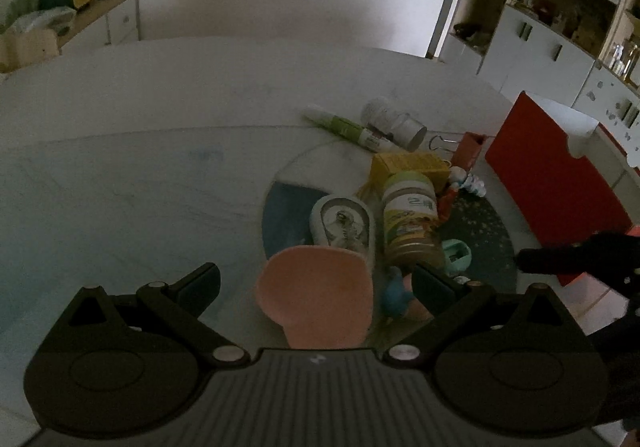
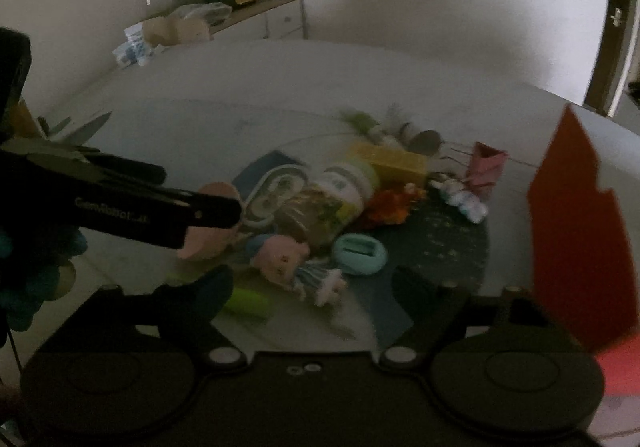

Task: Organize rigid objects
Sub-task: 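Grasp the pink heart dish with the left gripper while the right gripper grasps the doll figurine, then carry the pink dish and doll into the red box and open both grippers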

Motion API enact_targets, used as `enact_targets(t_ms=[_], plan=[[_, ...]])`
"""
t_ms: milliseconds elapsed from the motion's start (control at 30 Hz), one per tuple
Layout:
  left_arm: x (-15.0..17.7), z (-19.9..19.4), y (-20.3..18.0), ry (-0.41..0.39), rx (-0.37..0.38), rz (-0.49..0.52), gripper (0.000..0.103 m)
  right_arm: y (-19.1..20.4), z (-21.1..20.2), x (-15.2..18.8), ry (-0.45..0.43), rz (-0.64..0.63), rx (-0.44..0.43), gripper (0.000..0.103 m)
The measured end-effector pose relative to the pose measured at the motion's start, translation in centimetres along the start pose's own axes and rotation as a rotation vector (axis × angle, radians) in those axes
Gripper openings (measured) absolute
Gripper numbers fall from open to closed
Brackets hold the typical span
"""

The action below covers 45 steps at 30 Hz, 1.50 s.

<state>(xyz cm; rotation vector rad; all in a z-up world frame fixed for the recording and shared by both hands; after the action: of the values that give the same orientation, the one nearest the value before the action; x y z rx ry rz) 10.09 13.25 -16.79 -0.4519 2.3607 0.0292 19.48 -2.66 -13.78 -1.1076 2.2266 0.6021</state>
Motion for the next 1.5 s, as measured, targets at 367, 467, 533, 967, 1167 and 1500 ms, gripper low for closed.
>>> enact_targets(t_ms=[367, 467, 533, 967, 1167, 1500], plan=[[0.2, 1.4, 0.4, 0.045, 0.004, -0.043, 0.088, 0.4, 3.2, -0.3, 0.054, 0.042, -0.016, 0.075], [0.2, 1.8, 0.4, 0.057, 0.009, -0.043, 0.081, 0.5, 3.6, -0.3, 0.058, 0.043, -0.009, 0.074], [0.4, 1.9, 0.4, 0.064, 0.013, -0.043, 0.076, 0.6, 3.8, -0.3, 0.058, 0.043, -0.006, 0.073], [0.7, 2.0, 0.2, 0.071, -0.004, -0.026, 0.069, 0.7, 4.2, -0.3, 0.07, 0.04, 0.002, 0.055], [0.6, 1.2, 0.1, 0.061, -0.006, -0.023, 0.069, 0.3, 3.1, -0.5, 0.052, 0.066, 0.0, 0.055], [-0.5, -2.2, -1.4, 0.024, 0.01, 0.018, 0.069, -0.1, -1.2, -0.5, -0.003, 0.106, 0.034, 0.055]])
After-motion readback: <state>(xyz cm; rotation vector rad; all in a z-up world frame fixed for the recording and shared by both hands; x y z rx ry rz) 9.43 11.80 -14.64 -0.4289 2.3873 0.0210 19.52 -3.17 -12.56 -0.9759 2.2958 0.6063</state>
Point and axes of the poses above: each gripper's, at about its wrist camera, not at the fingertips, and z roughly the way its jaws point, y to its left, x to its underside, the point moved 5 cm from there along z, roughly the way its jaws point, and after that the axes turned 5 degrees about z, right-handed, at the moved point
